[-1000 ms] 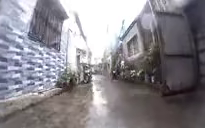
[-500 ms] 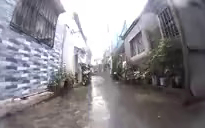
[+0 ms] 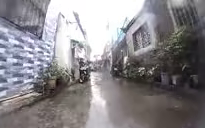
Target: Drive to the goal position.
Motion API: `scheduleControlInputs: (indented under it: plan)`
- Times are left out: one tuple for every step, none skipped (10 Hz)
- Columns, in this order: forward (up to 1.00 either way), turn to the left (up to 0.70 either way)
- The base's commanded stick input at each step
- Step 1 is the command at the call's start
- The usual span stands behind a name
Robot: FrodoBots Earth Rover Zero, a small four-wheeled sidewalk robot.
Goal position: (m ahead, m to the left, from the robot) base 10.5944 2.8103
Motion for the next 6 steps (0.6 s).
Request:
scheduleControlInputs:
  plan:
    - [0.99, 0.0]
    - [0.99, 0.0]
    - [0.99, -0.16]
    - [0.99, -0.2]
    - [0.99, 0.0]
    - [0.99, 0.0]
